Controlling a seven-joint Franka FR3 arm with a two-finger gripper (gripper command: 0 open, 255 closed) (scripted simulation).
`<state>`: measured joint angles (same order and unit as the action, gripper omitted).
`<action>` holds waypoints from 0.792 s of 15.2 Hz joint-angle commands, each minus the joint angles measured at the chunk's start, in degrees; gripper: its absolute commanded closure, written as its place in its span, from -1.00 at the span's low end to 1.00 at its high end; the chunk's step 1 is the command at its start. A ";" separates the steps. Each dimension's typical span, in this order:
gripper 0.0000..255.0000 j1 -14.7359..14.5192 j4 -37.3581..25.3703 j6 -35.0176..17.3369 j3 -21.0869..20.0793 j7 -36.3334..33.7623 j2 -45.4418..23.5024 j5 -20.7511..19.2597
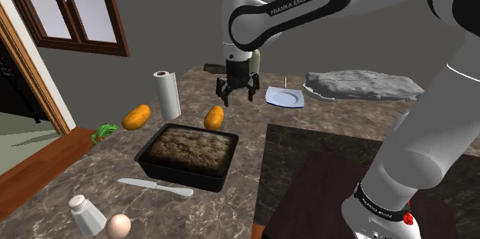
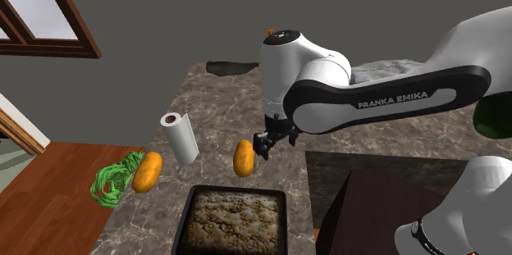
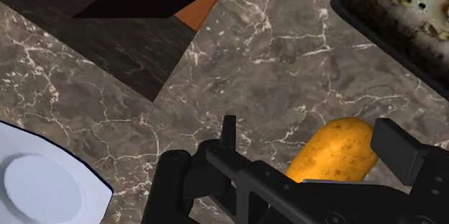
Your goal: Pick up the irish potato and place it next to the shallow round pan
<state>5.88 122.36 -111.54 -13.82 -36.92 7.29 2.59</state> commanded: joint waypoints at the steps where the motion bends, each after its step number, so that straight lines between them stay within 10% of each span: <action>1: -1.00 0.27 -2.94 -1.52 -0.61 -4.66 -4.48 -1.77; 12: -1.00 -1.41 -25.31 -2.56 2.21 -25.16 -28.95 -11.30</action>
<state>4.75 99.06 -114.24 -12.08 -60.35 -19.69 -8.05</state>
